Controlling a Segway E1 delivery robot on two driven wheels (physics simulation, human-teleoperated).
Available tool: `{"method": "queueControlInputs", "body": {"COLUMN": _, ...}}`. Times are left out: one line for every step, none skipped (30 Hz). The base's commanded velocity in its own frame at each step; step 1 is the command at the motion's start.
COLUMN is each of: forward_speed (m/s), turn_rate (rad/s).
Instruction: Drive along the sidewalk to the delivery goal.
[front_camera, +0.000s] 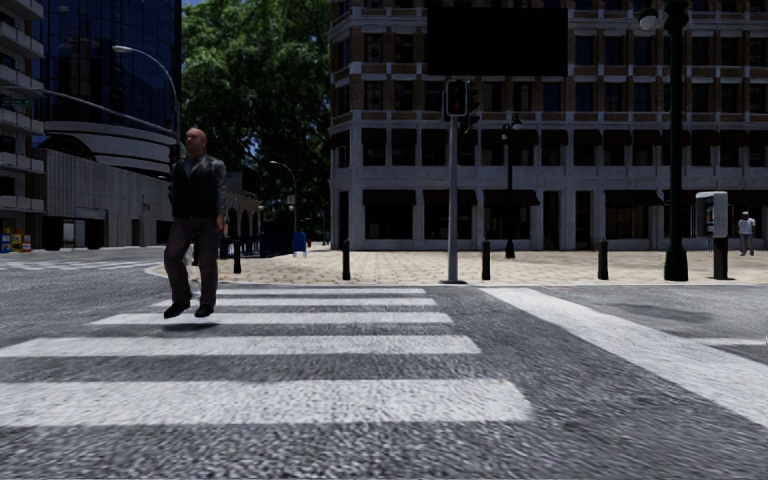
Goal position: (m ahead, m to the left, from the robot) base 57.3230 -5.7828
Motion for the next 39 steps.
{"method": "queueControlInputs", "body": {"forward_speed": 2.0, "turn_rate": 0.0}}
{"method": "queueControlInputs", "body": {"forward_speed": 2.0, "turn_rate": 0.0}}
{"method": "queueControlInputs", "body": {"forward_speed": 2.0, "turn_rate": 0.0}}
{"method": "queueControlInputs", "body": {"forward_speed": 2.0, "turn_rate": 0.0}}
{"method": "queueControlInputs", "body": {"forward_speed": 2.0, "turn_rate": 0.0}}
{"method": "queueControlInputs", "body": {"forward_speed": 2.0, "turn_rate": 0.0}}
{"method": "queueControlInputs", "body": {"forward_speed": 2.0, "turn_rate": 0.0}}
{"method": "queueControlInputs", "body": {"forward_speed": 2.0, "turn_rate": 0.0}}
{"method": "queueControlInputs", "body": {"forward_speed": 2.0, "turn_rate": 0.0}}
{"method": "queueControlInputs", "body": {"forward_speed": 2.0, "turn_rate": 0.0}}
{"method": "queueControlInputs", "body": {"forward_speed": 2.0, "turn_rate": 0.0}}
{"method": "queueControlInputs", "body": {"forward_speed": 2.0, "turn_rate": 0.0}}
{"method": "queueControlInputs", "body": {"forward_speed": 2.0, "turn_rate": 0.0}}
{"method": "queueControlInputs", "body": {"forward_speed": 2.0, "turn_rate": 0.0}}
{"method": "queueControlInputs", "body": {"forward_speed": 2.0, "turn_rate": 0.0}}
{"method": "queueControlInputs", "body": {"forward_speed": 2.0, "turn_rate": 0.0}}
{"method": "queueControlInputs", "body": {"forward_speed": 2.0, "turn_rate": 0.0}}
{"method": "queueControlInputs", "body": {"forward_speed": 2.0, "turn_rate": 0.0}}
{"method": "queueControlInputs", "body": {"forward_speed": 2.0, "turn_rate": 0.0}}
{"method": "queueControlInputs", "body": {"forward_speed": 2.0, "turn_rate": 0.0}}
{"method": "queueControlInputs", "body": {"forward_speed": 2.0, "turn_rate": 0.0}}
{"method": "queueControlInputs", "body": {"forward_speed": 2.0, "turn_rate": 0.0}}
{"method": "queueControlInputs", "body": {"forward_speed": 2.0, "turn_rate": 0.0}}
{"method": "queueControlInputs", "body": {"forward_speed": 2.0, "turn_rate": 0.0}}
{"method": "queueControlInputs", "body": {"forward_speed": 2.0, "turn_rate": 0.0}}
{"method": "queueControlInputs", "body": {"forward_speed": 2.0, "turn_rate": 0.0}}
{"method": "queueControlInputs", "body": {"forward_speed": 2.0, "turn_rate": 0.0}}
{"method": "queueControlInputs", "body": {"forward_speed": 2.0, "turn_rate": 0.0}}
{"method": "queueControlInputs", "body": {"forward_speed": 2.0, "turn_rate": 0.0}}
{"method": "queueControlInputs", "body": {"forward_speed": 2.0, "turn_rate": 0.0}}
{"method": "queueControlInputs", "body": {"forward_speed": 2.0, "turn_rate": 0.0}}
{"method": "queueControlInputs", "body": {"forward_speed": 2.0, "turn_rate": 0.0}}
{"method": "queueControlInputs", "body": {"forward_speed": 2.0, "turn_rate": 0.0}}
{"method": "queueControlInputs", "body": {"forward_speed": 2.0, "turn_rate": 0.0}}
{"method": "queueControlInputs", "body": {"forward_speed": 2.0, "turn_rate": 0.0}}
{"method": "queueControlInputs", "body": {"forward_speed": 2.0, "turn_rate": 0.0}}
{"method": "queueControlInputs", "body": {"forward_speed": 2.0, "turn_rate": 0.0}}
{"method": "queueControlInputs", "body": {"forward_speed": 2.0, "turn_rate": 0.0}}
{"method": "queueControlInputs", "body": {"forward_speed": 2.0, "turn_rate": 0.0}}
